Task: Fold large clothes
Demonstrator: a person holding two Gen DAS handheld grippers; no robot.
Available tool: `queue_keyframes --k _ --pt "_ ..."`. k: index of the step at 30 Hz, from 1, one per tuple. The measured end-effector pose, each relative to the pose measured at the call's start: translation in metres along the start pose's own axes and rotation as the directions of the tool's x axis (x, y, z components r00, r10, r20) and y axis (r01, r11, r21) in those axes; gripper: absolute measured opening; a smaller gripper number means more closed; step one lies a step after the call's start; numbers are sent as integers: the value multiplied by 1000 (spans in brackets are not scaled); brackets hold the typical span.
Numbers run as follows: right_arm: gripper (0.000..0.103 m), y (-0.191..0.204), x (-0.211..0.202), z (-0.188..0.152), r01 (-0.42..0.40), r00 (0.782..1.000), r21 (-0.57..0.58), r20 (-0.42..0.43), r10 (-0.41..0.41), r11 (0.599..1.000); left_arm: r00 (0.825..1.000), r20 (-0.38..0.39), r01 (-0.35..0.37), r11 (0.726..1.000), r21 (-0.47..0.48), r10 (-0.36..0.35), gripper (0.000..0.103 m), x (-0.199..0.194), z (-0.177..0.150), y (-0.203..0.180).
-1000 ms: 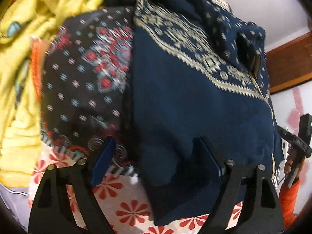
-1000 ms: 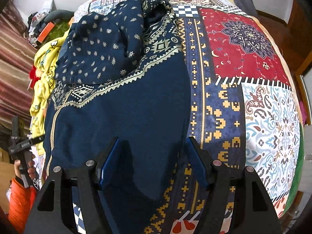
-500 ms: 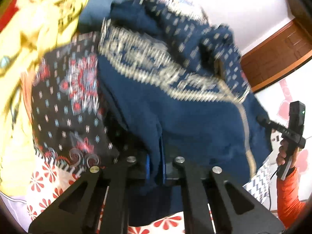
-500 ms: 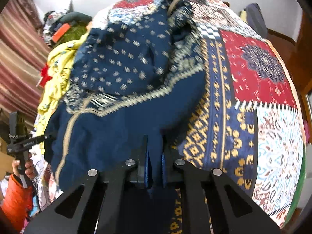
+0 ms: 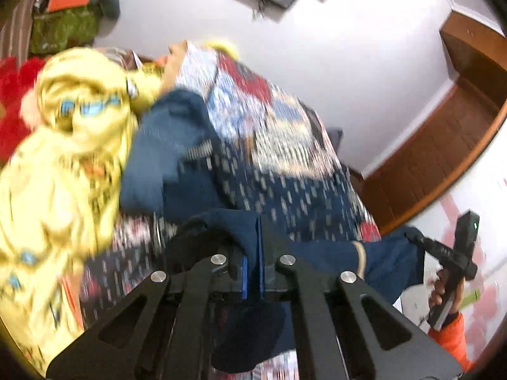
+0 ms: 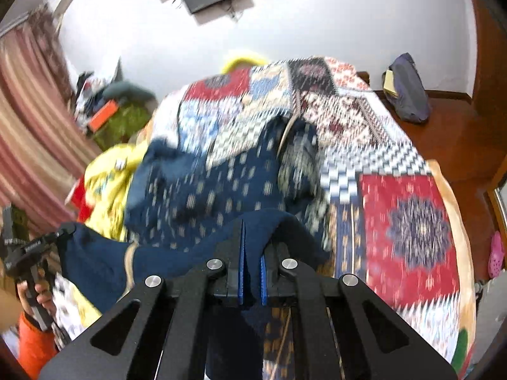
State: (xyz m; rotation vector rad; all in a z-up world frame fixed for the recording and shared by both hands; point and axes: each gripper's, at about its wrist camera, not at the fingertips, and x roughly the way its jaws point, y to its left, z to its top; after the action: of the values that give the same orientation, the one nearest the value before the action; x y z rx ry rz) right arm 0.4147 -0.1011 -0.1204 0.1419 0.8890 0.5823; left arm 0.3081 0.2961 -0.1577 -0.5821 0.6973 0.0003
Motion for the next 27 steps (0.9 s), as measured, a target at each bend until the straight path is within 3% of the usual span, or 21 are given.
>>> queue_keyframes --k 3,7,11,15,20,23,24,26,27 --pt "6 -12 17 28 6 1000 40 13 -7 999 998 35 -56 998 -7 57 3 25 28 8" --pt "6 -24 55 53 20 1000 66 -17 -19 998 992 16 -128 992 -17 128 3 73 49 25" --pt "6 -32 98 57 72 995 31 -74 -69 997 973 -56 -221 975 36 223 3 126 44 39" --pt "6 -38 125 46 105 988 -40 -110 -109 994 952 -132 -269 960 79 278 5 166 27 55" --pt "12 -44 119 42 53 991 -64 -122 -61 997 937 -109 -306 930 203 332 5 174 18 44" --pt "17 -40 108 44 78 983 -90 -156 -91 993 920 -102 -339 900 273 377 7 164 19 30" --pt "19 -36 101 43 105 981 -112 -150 -122 988 917 -94 -346 892 291 387 11 158 19 24" --pt "32 -32 87 38 168 976 -140 -114 -184 976 914 -81 -356 880 313 398 21 147 18 15" --pt "35 -31 79 36 198 973 -149 -92 -213 969 914 -73 -358 877 321 400 31 140 17 11"
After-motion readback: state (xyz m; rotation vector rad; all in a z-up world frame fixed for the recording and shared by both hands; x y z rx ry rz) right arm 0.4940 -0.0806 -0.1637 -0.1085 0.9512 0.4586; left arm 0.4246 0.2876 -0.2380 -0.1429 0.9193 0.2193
